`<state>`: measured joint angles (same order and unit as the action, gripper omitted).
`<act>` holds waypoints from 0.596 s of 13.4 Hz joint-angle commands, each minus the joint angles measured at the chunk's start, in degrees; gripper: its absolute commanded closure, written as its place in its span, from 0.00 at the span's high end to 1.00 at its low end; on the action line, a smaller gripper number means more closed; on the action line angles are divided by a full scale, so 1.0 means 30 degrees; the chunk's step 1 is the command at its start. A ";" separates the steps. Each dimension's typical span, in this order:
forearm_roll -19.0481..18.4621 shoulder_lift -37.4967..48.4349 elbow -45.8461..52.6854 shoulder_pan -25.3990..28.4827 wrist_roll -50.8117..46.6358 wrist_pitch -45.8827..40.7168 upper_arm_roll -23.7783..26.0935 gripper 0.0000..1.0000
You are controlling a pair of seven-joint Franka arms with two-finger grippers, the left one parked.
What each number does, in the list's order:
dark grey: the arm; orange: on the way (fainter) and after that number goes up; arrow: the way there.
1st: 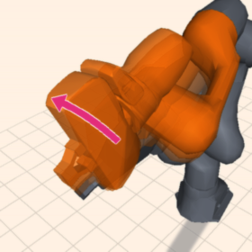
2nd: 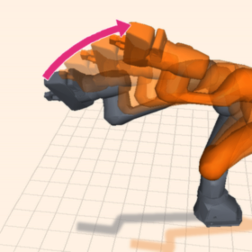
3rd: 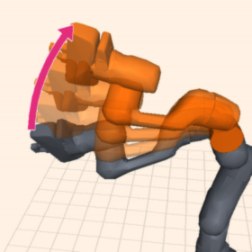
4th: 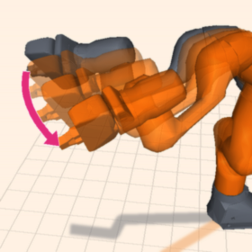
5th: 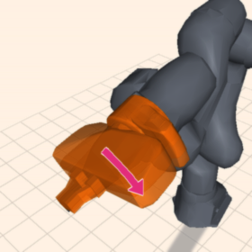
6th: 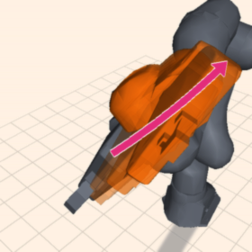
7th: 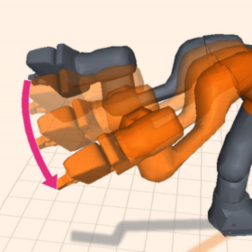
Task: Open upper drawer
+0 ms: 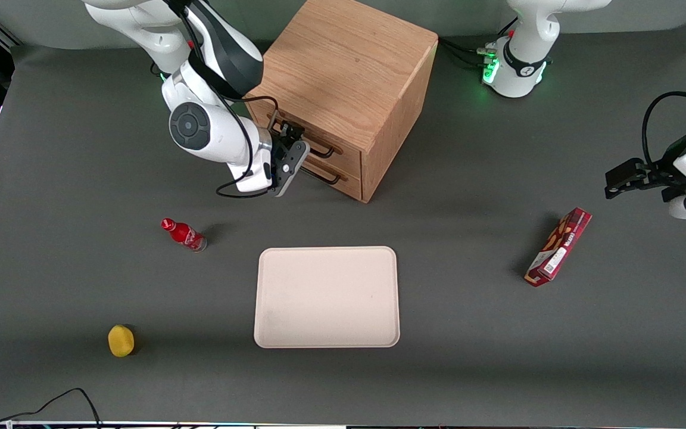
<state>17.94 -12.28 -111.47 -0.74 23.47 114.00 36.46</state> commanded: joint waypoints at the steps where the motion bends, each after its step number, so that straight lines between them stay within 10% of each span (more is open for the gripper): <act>1: -0.0937 -0.0707 0.0739 -0.0250 0.0468 0.0290 -0.0200 1.00; 8: -0.1936 -0.2495 0.2907 -0.0310 0.1373 0.0143 -0.1252 1.00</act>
<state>12.99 -17.02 -106.33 -1.71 25.11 114.75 33.86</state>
